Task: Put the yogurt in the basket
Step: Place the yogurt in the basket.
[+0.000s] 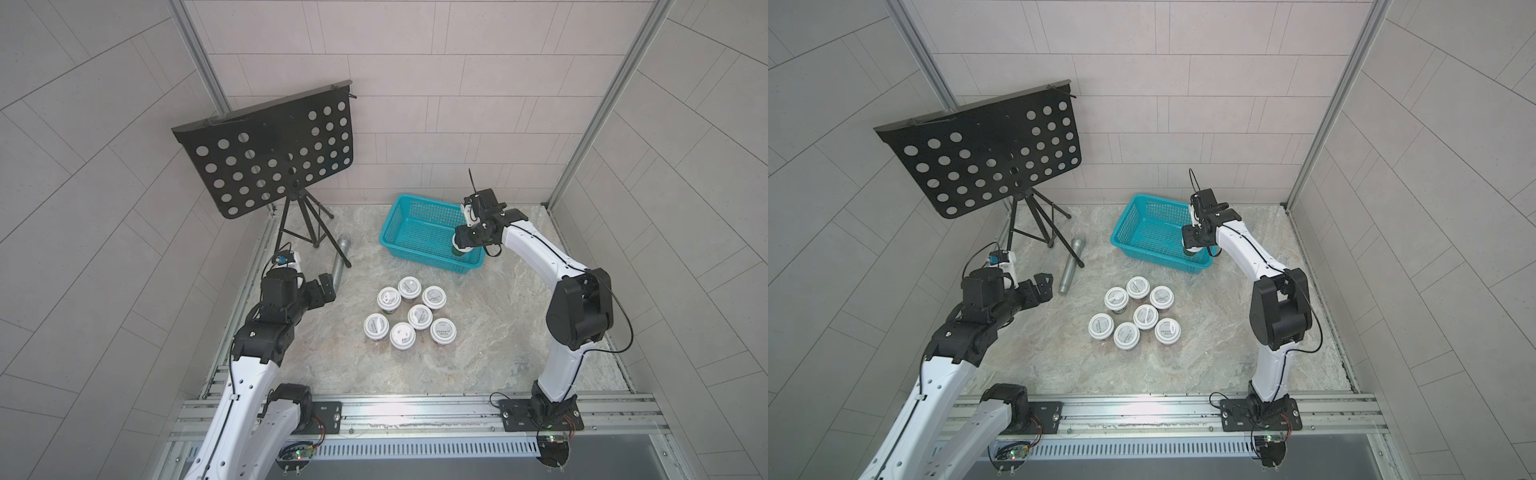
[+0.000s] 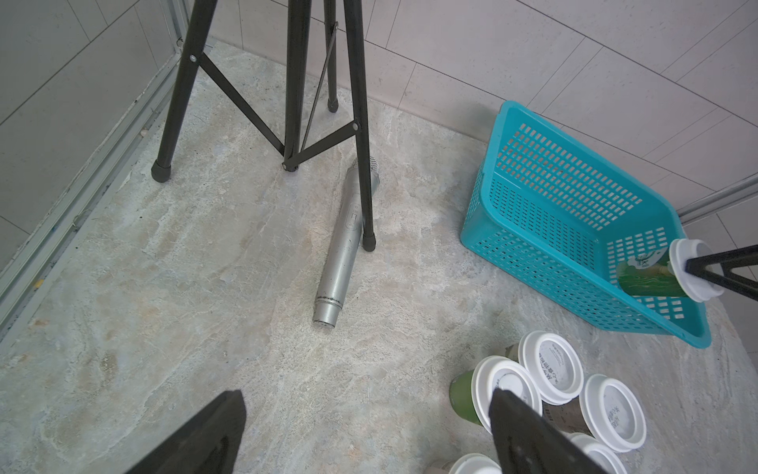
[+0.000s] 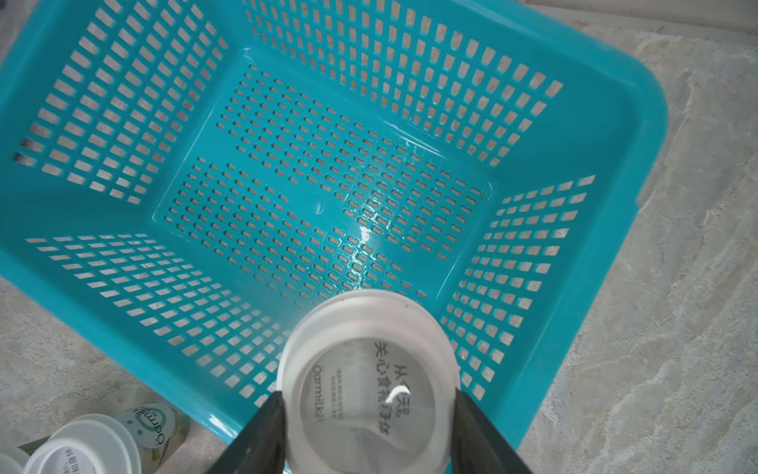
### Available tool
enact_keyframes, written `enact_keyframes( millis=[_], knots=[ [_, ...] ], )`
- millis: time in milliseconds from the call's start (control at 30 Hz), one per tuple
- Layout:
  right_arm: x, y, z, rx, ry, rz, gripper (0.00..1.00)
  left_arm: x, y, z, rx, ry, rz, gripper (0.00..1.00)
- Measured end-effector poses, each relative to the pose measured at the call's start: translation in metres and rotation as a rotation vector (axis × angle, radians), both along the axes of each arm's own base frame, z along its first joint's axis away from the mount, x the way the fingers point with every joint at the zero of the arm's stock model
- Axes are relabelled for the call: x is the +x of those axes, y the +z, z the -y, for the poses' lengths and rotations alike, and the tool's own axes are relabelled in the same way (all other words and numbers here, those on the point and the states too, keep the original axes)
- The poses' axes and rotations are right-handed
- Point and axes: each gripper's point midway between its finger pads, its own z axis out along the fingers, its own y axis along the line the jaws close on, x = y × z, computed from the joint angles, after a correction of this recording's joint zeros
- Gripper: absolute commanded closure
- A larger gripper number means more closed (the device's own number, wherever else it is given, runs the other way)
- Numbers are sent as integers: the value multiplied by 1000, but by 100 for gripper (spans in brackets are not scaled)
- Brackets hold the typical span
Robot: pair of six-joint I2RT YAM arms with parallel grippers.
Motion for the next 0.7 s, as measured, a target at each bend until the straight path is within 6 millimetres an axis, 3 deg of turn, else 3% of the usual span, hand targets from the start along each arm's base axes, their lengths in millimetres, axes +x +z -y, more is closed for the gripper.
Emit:
enact_keyframes(
  millis=[300, 700],
  knots=[
    [-1, -31, 3, -48, 10, -97, 38, 0, 0, 0, 0, 0, 0, 0],
    [-10, -54, 5, -80, 17, -179, 37, 1, -2, 0, -1, 0, -8, 0]
  ],
)
